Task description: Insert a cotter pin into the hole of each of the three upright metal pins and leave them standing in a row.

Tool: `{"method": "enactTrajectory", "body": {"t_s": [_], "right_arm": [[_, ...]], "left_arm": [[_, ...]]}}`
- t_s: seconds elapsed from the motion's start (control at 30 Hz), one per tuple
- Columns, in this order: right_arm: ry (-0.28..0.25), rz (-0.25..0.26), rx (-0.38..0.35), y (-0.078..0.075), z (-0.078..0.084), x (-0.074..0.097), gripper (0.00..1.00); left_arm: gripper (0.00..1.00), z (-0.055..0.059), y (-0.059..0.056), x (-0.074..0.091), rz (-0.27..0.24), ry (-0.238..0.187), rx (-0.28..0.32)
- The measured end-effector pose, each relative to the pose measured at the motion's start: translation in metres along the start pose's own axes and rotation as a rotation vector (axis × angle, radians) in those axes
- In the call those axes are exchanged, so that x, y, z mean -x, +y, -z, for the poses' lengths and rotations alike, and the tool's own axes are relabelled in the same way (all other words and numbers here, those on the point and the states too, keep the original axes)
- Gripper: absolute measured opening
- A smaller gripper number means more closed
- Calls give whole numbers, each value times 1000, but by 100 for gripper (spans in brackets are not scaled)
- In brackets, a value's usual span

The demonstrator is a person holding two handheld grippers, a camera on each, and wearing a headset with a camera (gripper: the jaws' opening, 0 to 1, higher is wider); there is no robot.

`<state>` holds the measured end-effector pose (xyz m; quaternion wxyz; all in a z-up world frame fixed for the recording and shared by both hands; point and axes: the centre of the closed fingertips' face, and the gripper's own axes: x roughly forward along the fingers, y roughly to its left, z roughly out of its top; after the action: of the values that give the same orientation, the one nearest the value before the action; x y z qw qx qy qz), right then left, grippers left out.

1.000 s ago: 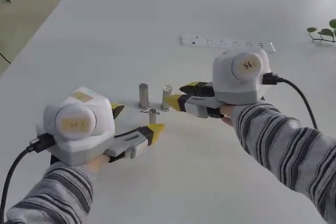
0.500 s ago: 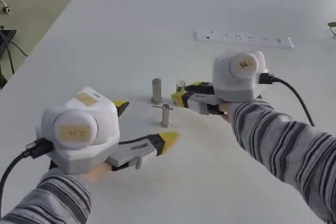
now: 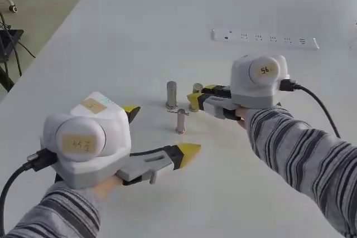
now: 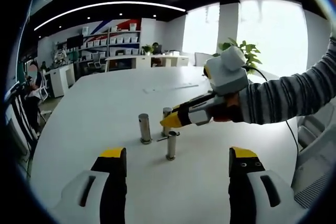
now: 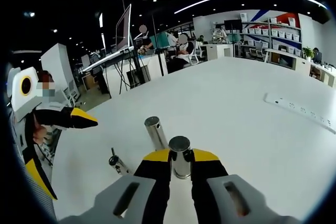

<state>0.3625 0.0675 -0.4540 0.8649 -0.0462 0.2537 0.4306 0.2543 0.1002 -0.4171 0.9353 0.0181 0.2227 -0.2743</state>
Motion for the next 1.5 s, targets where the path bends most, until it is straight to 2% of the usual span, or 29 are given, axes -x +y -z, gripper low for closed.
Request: {"method": "enactTrajectory", "body": {"t_s": [0.13,0.27,0.4,0.6,0.9,1.3,1.5], "right_arm": [[16,8,66,-1,1,2,8],[6,18,87,0,-2,12,8],[20,29,124,1,1,23,8],[34,37,124,-1,10,43,8],[66,30,108,8,28,62,8],[79,15,115,25,45,77,8],[84,8,117,31,52,81,8]], "left_arm": [[79,0,1,4,-5,-4,4],[80,-1,1,5,-8,-4,3],[80,-1,0,7,-8,-2,-3],[81,-2,-2,10,-8,0,-1],[81,-2,-6,15,-2,2,-2],[80,-2,-9,20,-1,5,-1],[79,-3,-13,21,8,-8,16]]}}
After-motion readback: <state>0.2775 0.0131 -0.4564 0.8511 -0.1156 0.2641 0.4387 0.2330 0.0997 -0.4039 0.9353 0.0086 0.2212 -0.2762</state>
